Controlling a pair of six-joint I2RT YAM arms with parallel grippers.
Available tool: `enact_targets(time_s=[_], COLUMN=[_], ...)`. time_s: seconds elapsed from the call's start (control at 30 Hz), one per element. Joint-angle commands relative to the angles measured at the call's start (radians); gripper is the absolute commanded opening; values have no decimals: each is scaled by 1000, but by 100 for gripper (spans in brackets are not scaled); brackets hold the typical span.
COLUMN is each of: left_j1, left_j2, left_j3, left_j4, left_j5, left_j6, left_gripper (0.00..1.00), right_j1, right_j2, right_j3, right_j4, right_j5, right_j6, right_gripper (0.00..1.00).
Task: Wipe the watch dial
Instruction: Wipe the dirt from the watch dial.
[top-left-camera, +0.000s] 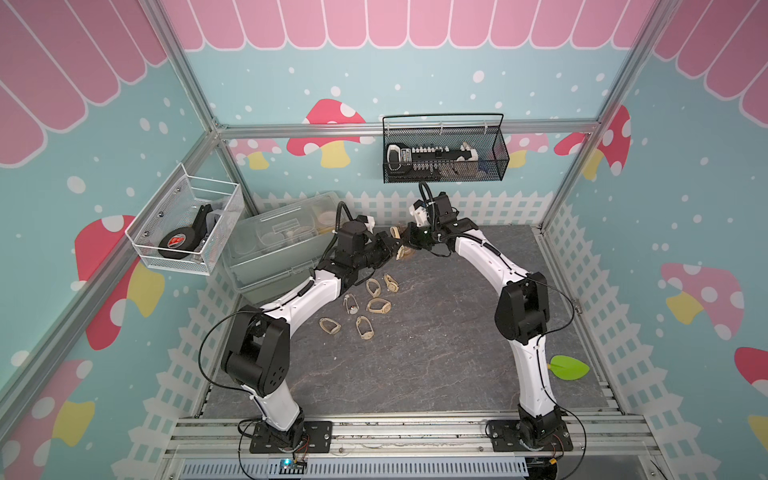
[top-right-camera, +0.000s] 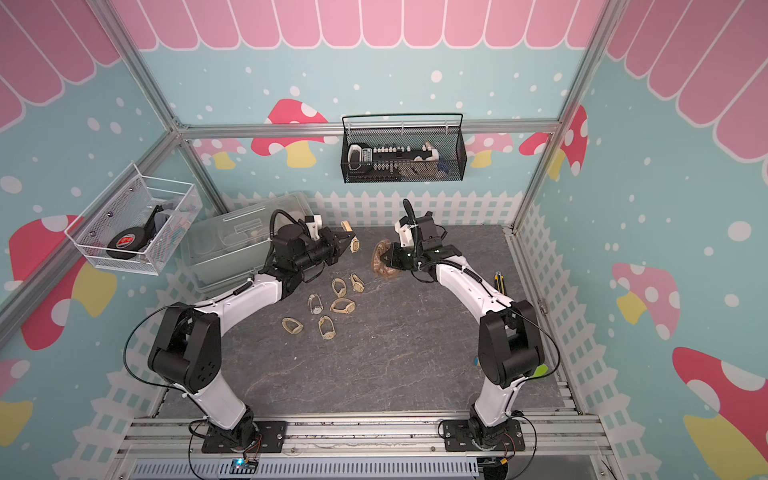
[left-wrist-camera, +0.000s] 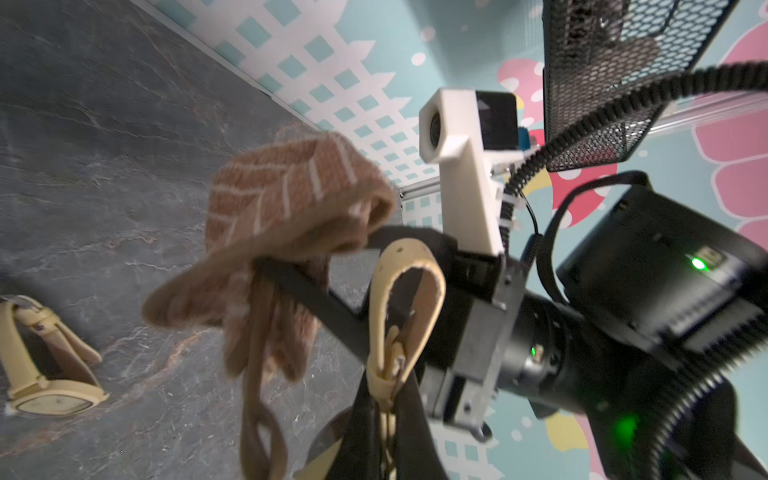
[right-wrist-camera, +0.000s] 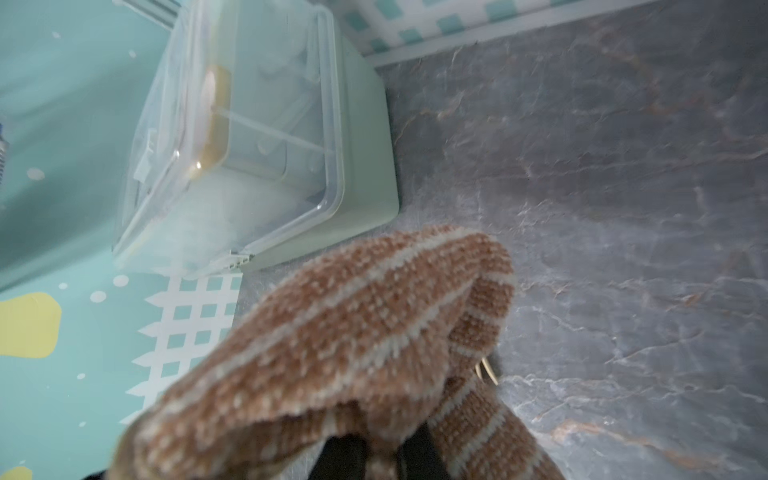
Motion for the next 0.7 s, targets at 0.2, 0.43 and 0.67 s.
enact_targets(time_s=[0.2, 0.43, 0.67], left_j1=[53, 54, 54], left_j2=[-35, 4, 26], left_j3=[-20, -32, -42], left_j4=[68, 162, 213], left_j5=[54, 68, 84], left_j6=[-47, -113, -151], left_gripper=[0, 0, 0], right_j1=[-37, -18, 48], right_j2=[-206, -395, -494], right_j3=[-269, -501, -559], right_j4=[89, 168, 161], right_j5=[1, -13, -5], right_j6=[-37, -6, -16], right_gripper=[0, 0, 0])
